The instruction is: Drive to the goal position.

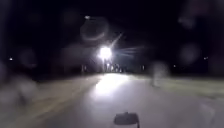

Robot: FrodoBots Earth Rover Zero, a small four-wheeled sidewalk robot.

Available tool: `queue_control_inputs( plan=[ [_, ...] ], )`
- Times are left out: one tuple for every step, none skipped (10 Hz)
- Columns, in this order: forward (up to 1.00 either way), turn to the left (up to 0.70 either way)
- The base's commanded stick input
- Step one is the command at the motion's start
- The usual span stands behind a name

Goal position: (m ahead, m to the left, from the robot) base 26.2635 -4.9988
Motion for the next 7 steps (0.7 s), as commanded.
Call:
queue_control_inputs(
  plan=[
    [1.00, 0.00],
    [1.00, 0.00],
    [1.00, 0.00],
    [1.00, 0.00],
    [1.00, 0.00],
    [1.00, 0.00],
    [1.00, 0.00]
  ],
)
